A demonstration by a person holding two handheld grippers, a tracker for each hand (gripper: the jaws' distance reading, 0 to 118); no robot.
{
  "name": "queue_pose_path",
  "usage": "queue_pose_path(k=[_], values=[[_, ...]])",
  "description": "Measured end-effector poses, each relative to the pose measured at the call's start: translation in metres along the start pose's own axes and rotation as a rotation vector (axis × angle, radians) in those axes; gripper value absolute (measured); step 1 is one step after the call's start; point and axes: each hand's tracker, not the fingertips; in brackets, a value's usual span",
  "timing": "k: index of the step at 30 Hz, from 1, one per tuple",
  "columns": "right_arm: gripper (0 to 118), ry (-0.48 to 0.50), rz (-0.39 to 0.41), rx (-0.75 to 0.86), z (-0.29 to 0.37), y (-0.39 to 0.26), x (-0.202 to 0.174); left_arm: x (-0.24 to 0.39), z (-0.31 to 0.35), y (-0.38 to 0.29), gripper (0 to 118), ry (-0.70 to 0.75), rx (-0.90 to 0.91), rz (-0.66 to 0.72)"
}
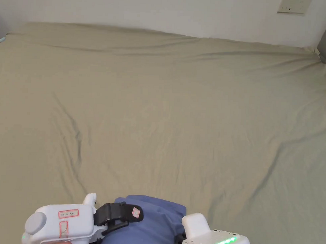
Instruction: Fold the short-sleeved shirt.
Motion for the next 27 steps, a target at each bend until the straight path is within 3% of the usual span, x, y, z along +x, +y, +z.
queue_pose_path(k=[1,2,3,4,5,9,13,18,21,24,27], values=[[2,0.001,-0.002,0.001,0.0,0.0,0.0,-0.002,-0.006,-0.001,71,0.055,0.009,0.004],[2,0.002,-0.002,0.001,0.0,0.0,0.0,-0.004,-0.009,-0.002,61,0.133,0.003,-0.037],[2,0.002,-0.002,0.001,-0.001,0.0,0.001,-0.004,-0.013,-0.004,36,0.245,-0.005,-0.09],[2,0.005,-0.001,-0.002,-0.001,0.001,0.001,-0.009,-0.012,-0.005,28,0.276,0.0,-0.085],[2,0.003,0.002,-0.003,-0.001,0.0,0.001,-0.007,-0.011,-0.005,28,0.142,0.015,0.003],[2,-0.007,0.013,0.028,0.016,0.008,0.003,0.027,-0.009,-0.013,28,0.319,0.018,-0.197],[2,-0.101,-0.012,0.239,0.066,0.027,0.013,0.063,-0.006,-0.028,28,0.444,0.054,-0.385],[2,-0.313,0.055,0.433,0.129,0.057,0.014,0.089,0.005,-0.043,28,0.477,0.09,-0.49],[2,-0.409,0.096,0.524,0.157,0.07,0.005,0.104,0.015,-0.05,28,0.568,0.129,-0.599],[2,-0.472,0.099,0.579,0.172,0.077,-0.007,0.108,0.026,-0.053,28,0.677,0.157,-0.684],[2,-0.477,0.093,0.616,0.182,0.079,-0.023,0.101,0.042,-0.051,28,0.734,0.189,-0.68]])
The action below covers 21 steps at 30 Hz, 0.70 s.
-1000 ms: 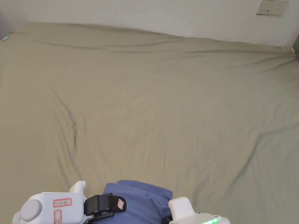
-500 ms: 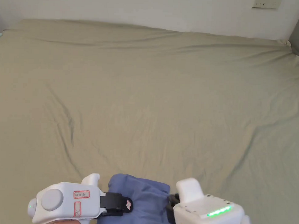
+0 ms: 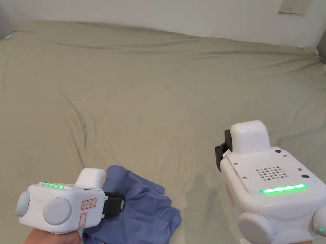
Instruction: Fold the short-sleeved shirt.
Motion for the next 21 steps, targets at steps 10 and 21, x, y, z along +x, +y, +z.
queue_pose_path(k=[10,21], values=[[2,0.016,0.041,0.077,0.009,0.019,-0.048,-0.07,0.026,-0.018,28,0.323,0.018,-0.095],[2,0.057,0.054,0.081,-0.006,0.029,-0.094,-0.215,0.073,-0.028,28,0.645,-0.026,-0.091]])
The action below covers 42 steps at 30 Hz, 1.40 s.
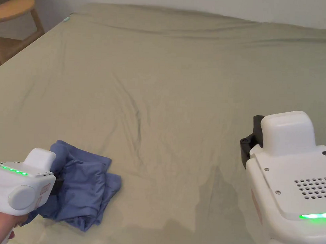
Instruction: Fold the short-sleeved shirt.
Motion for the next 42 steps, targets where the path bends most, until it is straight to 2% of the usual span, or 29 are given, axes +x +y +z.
queue_pose_path(k=[4,8,10,12,15,18,19,20,21,22,23,25,27,30,34,38,40,41,42], values=[[2,0.015,-0.002,-0.019,-0.014,0.0,-0.011,-0.061,-0.026,-0.005,28,0.067,-0.044,0.051],[2,0.024,0.007,-0.047,-0.028,-0.002,-0.02,-0.109,-0.051,-0.002,28,0.222,-0.075,-0.023],[2,0.022,0.019,-0.062,-0.034,-0.005,-0.023,-0.134,-0.064,0.003,28,0.234,-0.09,0.016],[2,0.02,0.021,-0.078,-0.039,-0.007,-0.024,-0.154,-0.078,0.006,28,0.294,-0.122,0.063],[2,0.02,0.026,-0.1,-0.044,-0.008,-0.025,-0.167,-0.088,0.01,28,0.366,-0.162,0.032],[2,0.003,0.045,-0.109,-0.046,-0.011,-0.023,-0.173,-0.093,0.013,30,0.295,-0.206,-0.007],[2,0.003,0.04,-0.113,-0.047,-0.011,-0.02,-0.174,-0.092,0.016,42,0.347,-0.21,-0.031],[2,0.002,0.035,-0.116,-0.045,-0.009,-0.019,-0.176,-0.091,0.02,64,0.429,-0.216,-0.056],[2,0.001,0.033,-0.119,-0.044,-0.008,-0.017,-0.183,-0.085,0.026,99,0.519,-0.207,-0.052],[2,0.0,0.033,-0.119,-0.043,-0.007,-0.015,-0.191,-0.072,0.032,115,0.557,-0.148,0.007],[2,-0.005,0.033,-0.116,-0.041,-0.006,-0.013,-0.196,-0.048,0.04,118,0.548,-0.046,0.096],[2,-0.015,0.025,-0.104,-0.036,-0.003,-0.008,-0.2,-0.011,0.06,117,0.522,0.081,0.254],[2,-0.014,0.004,-0.098,-0.033,-0.001,-0.003,-0.196,0.028,0.076,117,0.488,0.214,0.319],[2,-0.019,-0.006,-0.077,-0.023,0.007,0.007,-0.165,0.087,0.099,117,0.416,0.429,0.313],[2,-0.044,-0.01,-0.003,0.001,0.025,0.03,-0.101,0.164,0.118,117,0.231,0.686,0.361],[2,-0.084,-0.002,0.081,0.031,0.044,0.055,-0.017,0.224,0.124,116,0.029,0.838,0.411],[2,-0.097,0.008,0.115,0.047,0.05,0.068,0.028,0.247,0.124,106,-0.048,0.892,0.412],[2,-0.103,0.014,0.129,0.054,0.052,0.073,0.048,0.257,0.123,94,-0.076,0.913,0.391],[2,-0.113,0.023,0.141,0.061,0.054,0.077,0.071,0.264,0.122,72,-0.1,0.931,0.381]])
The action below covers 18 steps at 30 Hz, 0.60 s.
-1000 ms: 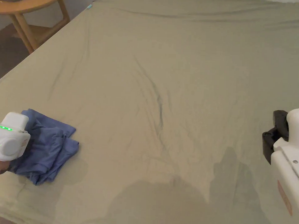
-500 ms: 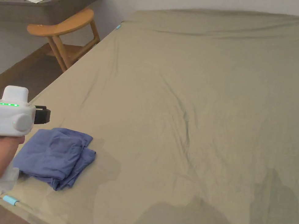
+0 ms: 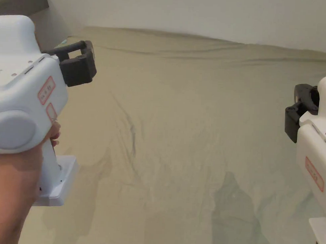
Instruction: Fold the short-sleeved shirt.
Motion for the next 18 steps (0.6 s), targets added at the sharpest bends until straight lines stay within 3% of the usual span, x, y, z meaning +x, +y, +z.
queue_pose_path(k=[2,7,11,18], values=[[2,-0.01,0.011,0.017,0.011,0.001,0.008,0.039,0.014,-0.006,66,-0.027,0.014,-0.029],[2,-0.033,-0.006,0.046,0.038,-0.011,0.022,0.11,0.05,-0.035,0,-0.083,0.101,-0.145],[2,-0.062,-0.003,0.039,0.049,-0.029,0.024,0.137,0.061,-0.043,0,-0.167,0.036,-0.116],[2,-0.048,-0.029,0.017,0.052,-0.047,0.025,0.162,0.074,-0.047,0,-0.161,0.054,-0.153]])
